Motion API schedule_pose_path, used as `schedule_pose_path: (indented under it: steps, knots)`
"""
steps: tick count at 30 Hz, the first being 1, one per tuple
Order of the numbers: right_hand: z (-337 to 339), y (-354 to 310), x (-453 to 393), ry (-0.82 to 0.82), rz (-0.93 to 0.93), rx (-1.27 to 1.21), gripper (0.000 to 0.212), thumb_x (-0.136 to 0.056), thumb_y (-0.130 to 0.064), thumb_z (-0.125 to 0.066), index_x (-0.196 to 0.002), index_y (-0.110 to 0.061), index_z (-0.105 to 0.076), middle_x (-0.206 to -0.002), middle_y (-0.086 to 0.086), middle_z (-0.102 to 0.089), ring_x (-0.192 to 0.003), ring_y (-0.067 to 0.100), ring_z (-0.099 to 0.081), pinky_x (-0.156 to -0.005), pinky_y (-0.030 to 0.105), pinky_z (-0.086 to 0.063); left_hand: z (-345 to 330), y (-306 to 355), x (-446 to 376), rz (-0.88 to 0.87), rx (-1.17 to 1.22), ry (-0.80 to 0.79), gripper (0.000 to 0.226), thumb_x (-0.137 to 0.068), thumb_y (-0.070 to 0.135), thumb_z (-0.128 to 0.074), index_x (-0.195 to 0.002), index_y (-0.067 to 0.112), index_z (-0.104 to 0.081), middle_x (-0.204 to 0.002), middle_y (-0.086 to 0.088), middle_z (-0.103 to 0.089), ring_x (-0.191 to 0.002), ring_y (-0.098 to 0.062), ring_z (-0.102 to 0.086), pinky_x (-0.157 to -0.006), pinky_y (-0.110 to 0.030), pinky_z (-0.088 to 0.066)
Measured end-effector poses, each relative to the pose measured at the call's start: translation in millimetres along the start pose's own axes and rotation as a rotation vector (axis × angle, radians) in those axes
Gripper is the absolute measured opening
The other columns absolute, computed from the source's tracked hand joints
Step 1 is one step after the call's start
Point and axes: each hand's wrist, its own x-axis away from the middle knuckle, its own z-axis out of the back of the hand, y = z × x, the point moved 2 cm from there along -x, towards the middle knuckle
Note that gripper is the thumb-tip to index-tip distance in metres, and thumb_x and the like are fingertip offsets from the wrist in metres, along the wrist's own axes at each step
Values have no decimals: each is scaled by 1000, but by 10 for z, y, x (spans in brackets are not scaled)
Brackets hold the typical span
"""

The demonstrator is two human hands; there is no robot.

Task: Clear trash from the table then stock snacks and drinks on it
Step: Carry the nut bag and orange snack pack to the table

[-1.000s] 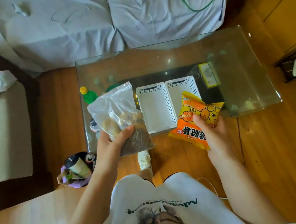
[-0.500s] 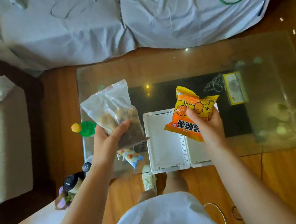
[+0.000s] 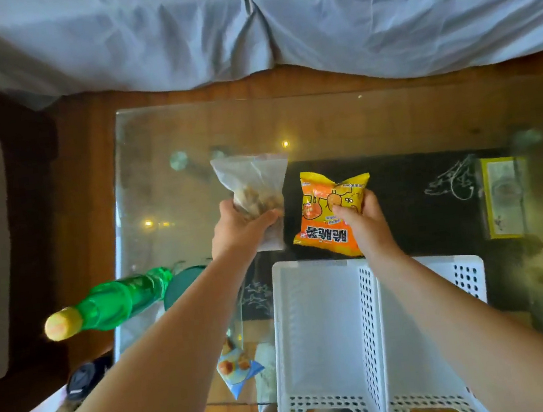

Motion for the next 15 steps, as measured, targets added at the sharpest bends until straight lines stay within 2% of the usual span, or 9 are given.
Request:
schedule_pose_path:
  steps: [2,4,6,10,15]
  knots:
    - [-47,125,-193,-9,-27,74,41,-87,-23,-60,-124,-20,-41,-107,-4,-56,-91,11,-59,-72,27,-50,-103,-129,-186,67,-93,-21,57,-68,48,-75,-106,22,-41,-85,7,-54,-75,-14,-55,-75,-35,-50]
    - [-82,233,-348,-12,-55,137,45,-87,-25,-61,-125,-20,-40,-111,-4,-54,-98,17,-57,-80,33,-49,-181,-241,-323,120,-116,-37,61,-70,46,-74,-113,18,-42,-91,3,-53,-84,-21,-56,-83,-41,-52]
    - [-112,320,-468,-22,-95,169,47,-86,-26,-62,-127,-19,-39,-111,-4,-52,-99,16,-55,-80,32,-47,-242,-326,-424,148,-110,-47,64,-71,44,-75,-118,17,-41,-94,2,-52,-87,-23,-54,-85,-41,-51]
    - [-167,426,-598,-51,-123,231,53,-86,-24,-63,-131,-18,-37,-115,-3,-51,-100,15,-52,-79,31,-46,-314,-408,-510,162,-127,-66,66,-72,42,-73,-122,17,-39,-93,3,-50,-83,-21,-51,-71,-34,-44]
    - [-175,500,-617,-53,-119,345,51,-86,-28,-62,-131,-16,-40,-129,6,-50,-113,21,-53,-84,32,-47,-350,-445,-549,145,-176,-65,64,-75,40,-72,-125,16,-39,-101,0,-53,-84,-20,-50,-72,-33,-43]
